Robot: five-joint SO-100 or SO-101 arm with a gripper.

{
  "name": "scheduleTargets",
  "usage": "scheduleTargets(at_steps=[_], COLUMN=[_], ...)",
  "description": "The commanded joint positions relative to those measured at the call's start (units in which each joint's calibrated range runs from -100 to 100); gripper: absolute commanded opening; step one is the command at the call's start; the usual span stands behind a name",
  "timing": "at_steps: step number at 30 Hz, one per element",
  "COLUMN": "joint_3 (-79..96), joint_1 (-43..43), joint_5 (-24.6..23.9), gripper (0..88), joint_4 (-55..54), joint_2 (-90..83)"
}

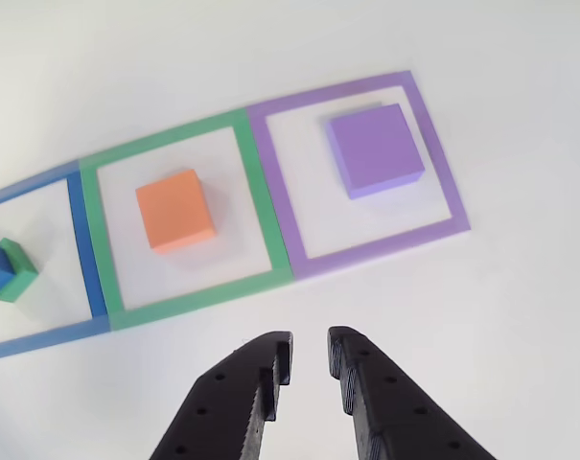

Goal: Tower of hanoi

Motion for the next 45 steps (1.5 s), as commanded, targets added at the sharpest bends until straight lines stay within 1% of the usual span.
scheduleTargets(at_steps=[1,3,5,9,12,14,21,27,30,35,40,45], joint_3=[-12.5,-17.8,-21.5,-24.0,-25.0,-25.5,-24.6,-18.6,-12.5,1.9,17.8,29.8], joint_1=[-5.0,-7.0,-8.8,-11.4,-12.8,-13.6,-17.9,-21.5,-23.0,-24.9,-26.7,-29.1], joint_5=[0.0,-0.6,-2.2,-3.1,-3.1,-2.2,-2.6,0.0,0.0,0.0,0.0,0.0], gripper=[0.0,0.0,0.0,0.0,0.0,0.0,0.5,1.7,2.9,16.3,25.0,27.0], joint_4=[6.0,9.6,11.6,12.6,12.7,13.2,13.2,11.7,7.9,-2.8,-16.5,-27.3], joint_2=[2.0,3.5,4.4,4.5,4.5,4.7,4.4,2.4,0.1,-4.5,-9.1,-12.4])
